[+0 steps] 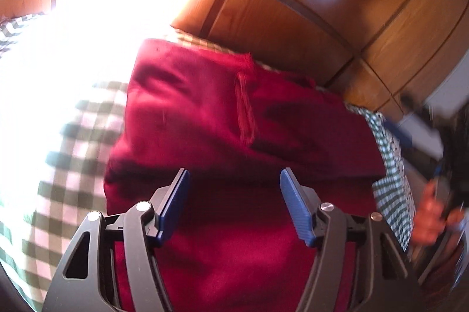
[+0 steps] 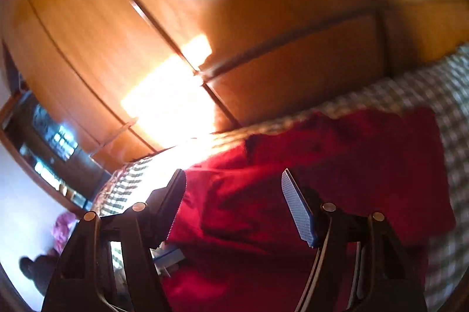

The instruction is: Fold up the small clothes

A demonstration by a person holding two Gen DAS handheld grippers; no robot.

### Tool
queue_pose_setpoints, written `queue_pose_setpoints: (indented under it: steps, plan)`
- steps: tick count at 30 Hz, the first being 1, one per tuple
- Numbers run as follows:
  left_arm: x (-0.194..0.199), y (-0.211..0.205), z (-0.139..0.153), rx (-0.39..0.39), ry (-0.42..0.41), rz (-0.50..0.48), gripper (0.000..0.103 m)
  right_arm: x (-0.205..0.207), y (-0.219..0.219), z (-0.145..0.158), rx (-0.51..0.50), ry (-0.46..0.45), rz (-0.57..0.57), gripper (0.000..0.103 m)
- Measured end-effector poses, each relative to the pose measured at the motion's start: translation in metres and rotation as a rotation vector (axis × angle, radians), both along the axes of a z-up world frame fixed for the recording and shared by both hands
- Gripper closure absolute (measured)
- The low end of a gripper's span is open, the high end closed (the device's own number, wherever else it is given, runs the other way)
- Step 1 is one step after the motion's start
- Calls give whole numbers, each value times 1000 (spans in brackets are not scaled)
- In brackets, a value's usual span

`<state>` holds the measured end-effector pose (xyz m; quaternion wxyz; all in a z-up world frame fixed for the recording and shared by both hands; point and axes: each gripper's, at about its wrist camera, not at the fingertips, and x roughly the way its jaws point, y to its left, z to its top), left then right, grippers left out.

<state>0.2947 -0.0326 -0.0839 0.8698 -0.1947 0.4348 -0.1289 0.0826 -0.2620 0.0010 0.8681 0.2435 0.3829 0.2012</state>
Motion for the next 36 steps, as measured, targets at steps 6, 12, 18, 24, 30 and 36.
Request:
queue_pose_setpoints:
  steps: [6, 12, 18, 24, 30, 36]
  plan:
    - [40, -3, 4, -2, 40, -18, 40, -55, -51, -41, -38, 102, -91, 36]
    - [67, -31, -12, -17, 129, -91, 77, -94, -103, -58, -6, 147, -221, 36]
    - [55, -29, 33, -63, 0, -94, 95, -94, -120, -56, 5, 140, -271, 36]
    - [29, -7, 58, 29, -99, -39, 95, -69, -107, -39, -18, 73, -253, 36]
    - [36, 3, 26, 120, -6, -6, 94, -8, -73, -29, -151, 37, -200, 36]
    - [33, -3, -11, 237, 39, 34, 94, 44, -52, -72, -359, 138, -209, 36]
